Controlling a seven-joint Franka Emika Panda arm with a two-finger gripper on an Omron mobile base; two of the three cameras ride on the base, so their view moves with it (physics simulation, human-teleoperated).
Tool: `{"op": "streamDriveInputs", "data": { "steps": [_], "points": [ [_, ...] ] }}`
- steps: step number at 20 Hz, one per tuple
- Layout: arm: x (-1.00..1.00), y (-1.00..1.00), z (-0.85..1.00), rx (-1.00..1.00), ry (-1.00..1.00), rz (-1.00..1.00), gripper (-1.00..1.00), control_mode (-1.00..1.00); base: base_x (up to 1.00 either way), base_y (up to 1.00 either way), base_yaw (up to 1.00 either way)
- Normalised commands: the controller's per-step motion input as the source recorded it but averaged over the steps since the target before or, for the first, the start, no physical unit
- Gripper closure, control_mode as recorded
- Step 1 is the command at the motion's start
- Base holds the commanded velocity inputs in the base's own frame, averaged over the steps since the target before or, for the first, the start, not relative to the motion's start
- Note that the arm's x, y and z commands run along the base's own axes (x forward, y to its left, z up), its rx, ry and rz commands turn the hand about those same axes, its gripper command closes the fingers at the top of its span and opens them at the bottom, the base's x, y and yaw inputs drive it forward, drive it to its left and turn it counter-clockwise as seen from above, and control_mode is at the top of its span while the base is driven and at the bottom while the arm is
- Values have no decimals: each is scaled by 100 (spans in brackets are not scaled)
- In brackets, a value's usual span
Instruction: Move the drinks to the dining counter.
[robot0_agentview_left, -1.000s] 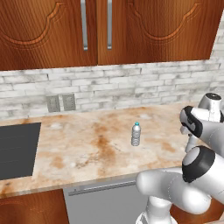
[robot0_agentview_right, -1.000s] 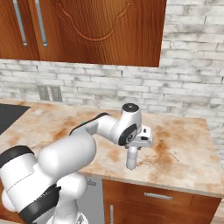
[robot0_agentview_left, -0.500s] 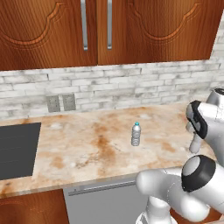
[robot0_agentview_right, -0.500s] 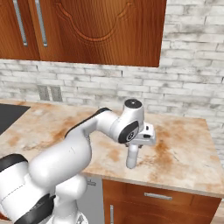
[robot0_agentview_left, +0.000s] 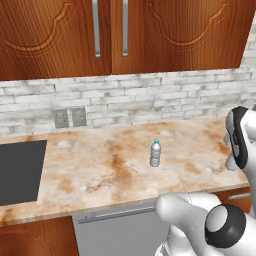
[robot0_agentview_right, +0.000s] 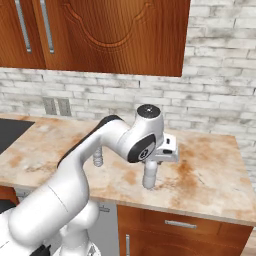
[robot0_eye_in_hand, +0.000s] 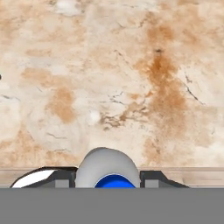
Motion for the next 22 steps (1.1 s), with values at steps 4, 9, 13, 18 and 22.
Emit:
{"op": "streamDriveInputs", "data": {
  "steps": [4,9,13,18,22],
  "points": [
    [-37,6,50,0,-6,0,100,-100,0,0,0],
    [-24,35,63,-1,-1,0,100,-100,0,0,0],
    [-21,34,48,0,0,0,100,100,-15,1,0],
    [0,0,0,0,0,0,100,100,-41,-37,-55],
    [0,0,0,0,0,0,100,100,-1,-1,-96]
  ]
}}
